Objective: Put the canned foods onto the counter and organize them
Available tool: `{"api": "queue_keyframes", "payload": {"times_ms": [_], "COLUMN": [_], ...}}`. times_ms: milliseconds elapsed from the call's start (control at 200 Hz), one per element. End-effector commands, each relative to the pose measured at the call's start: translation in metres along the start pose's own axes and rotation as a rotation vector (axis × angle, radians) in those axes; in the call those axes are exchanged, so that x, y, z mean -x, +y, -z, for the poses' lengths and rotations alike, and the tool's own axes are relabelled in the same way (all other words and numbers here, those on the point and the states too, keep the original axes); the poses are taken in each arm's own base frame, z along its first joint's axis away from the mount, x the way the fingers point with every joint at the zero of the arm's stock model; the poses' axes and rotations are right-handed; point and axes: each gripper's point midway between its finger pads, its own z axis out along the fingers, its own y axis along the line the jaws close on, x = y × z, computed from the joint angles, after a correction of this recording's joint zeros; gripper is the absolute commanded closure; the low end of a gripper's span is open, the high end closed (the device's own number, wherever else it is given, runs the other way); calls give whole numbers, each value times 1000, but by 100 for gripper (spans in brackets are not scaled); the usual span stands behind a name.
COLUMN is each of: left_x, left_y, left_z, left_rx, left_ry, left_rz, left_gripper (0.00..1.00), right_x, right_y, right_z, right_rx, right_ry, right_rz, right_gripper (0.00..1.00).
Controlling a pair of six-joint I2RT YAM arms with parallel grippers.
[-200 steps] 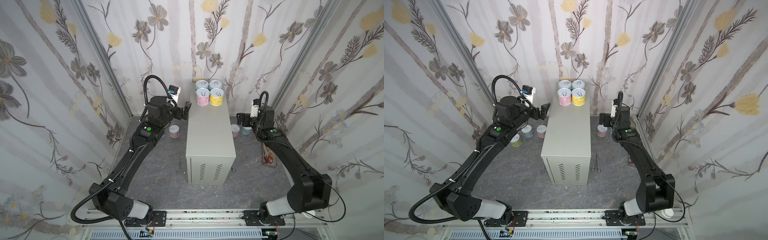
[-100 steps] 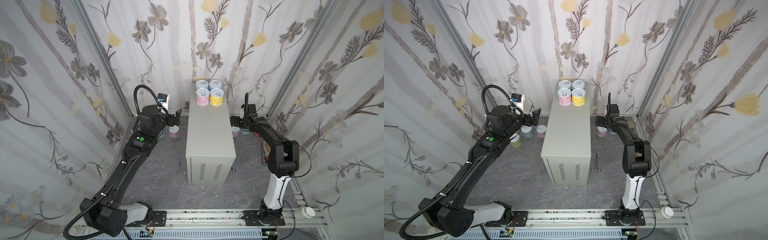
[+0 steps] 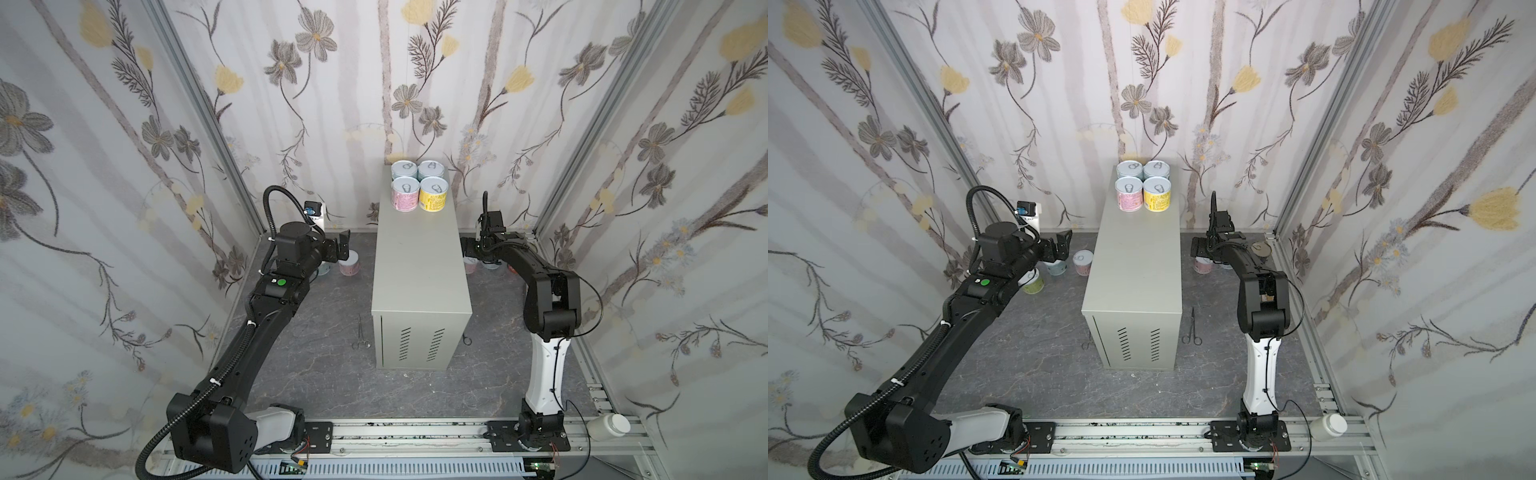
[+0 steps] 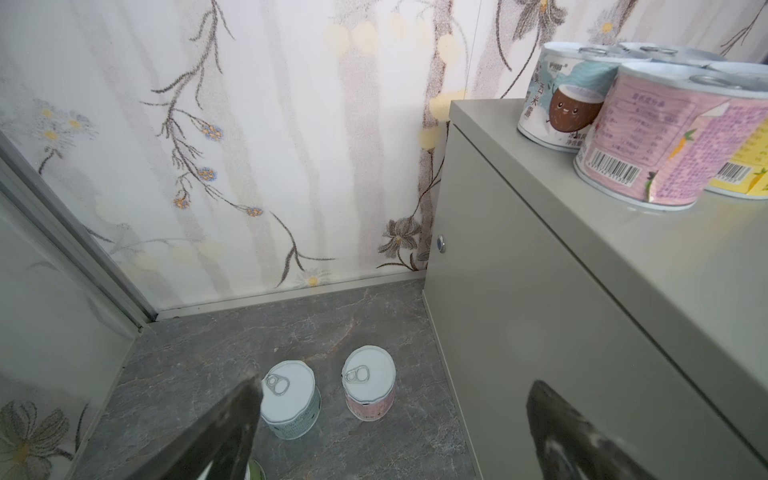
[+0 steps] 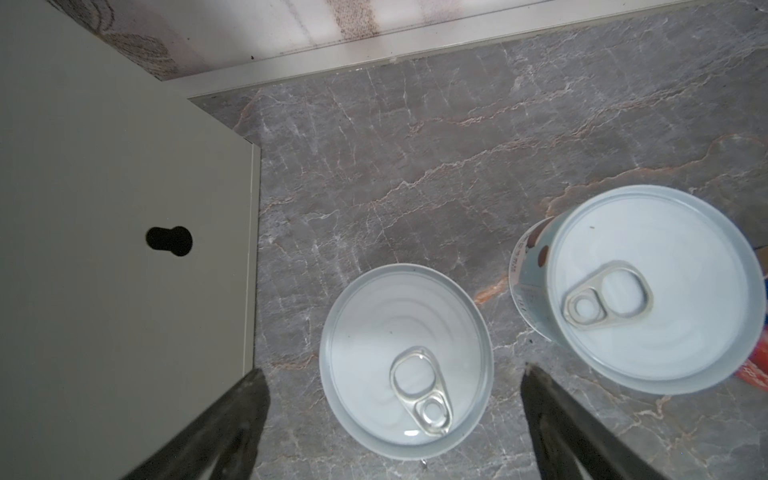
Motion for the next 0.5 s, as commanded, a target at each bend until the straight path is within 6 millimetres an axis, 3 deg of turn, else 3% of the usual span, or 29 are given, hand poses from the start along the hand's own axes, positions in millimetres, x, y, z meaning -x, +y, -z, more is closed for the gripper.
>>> {"api": "queue_keyframes", "payload": {"times_ms": [0,495], "left_x": [5,-13], "left_y": [-1,5], "left_z": [-4,-24], "left_rx": [-26,-25], "left_ry": [-31,23], "left_rz": [22,35], "left_gripper": [0,0], "right_x": [2,-1], "right_y": [-6,-4], "right_z": [-4,-34], "right_rx": [-33,-13], "right_ry": [-5,30], "right_rz": [25,49], "right_gripper": [7,10]}}
